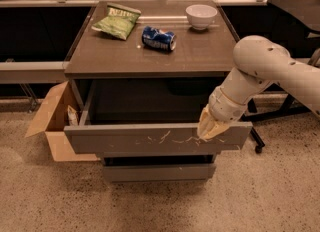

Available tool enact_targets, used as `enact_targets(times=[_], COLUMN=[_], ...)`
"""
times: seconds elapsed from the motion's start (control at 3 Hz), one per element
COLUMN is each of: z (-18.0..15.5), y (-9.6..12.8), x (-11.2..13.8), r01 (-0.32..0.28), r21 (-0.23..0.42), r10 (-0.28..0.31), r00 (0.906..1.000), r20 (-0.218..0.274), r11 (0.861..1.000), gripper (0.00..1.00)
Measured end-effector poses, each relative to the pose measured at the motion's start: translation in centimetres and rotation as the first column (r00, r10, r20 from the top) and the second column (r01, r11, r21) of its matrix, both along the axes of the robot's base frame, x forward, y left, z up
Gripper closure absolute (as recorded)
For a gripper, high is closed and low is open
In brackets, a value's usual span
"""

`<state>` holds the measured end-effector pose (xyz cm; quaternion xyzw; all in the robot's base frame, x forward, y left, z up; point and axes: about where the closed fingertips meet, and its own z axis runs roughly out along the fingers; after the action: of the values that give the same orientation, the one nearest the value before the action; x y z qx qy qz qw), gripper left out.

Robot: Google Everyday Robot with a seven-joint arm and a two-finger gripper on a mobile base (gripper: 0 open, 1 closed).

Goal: Open top drawer

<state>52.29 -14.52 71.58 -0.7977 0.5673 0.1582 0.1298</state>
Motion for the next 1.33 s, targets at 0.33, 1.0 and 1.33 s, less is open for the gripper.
enact_targets(times=[0.33,1.0,1.33], z=[-0.1,-0.3,-2.8], y=[-0.4,-0.5,0.4], x=[0.9,1.2,0.5], r01=[0.013,0.021,-0.001], r21=[0.008,0.014,0.007], r10=[-0.013,-0.021,0.002], r00=[0.9999,0.9998,0.9978], r20=[0.007,0.001,-0.066], r11=[1.0,1.0,1.0], gripper=[0.17,0.0,0.11])
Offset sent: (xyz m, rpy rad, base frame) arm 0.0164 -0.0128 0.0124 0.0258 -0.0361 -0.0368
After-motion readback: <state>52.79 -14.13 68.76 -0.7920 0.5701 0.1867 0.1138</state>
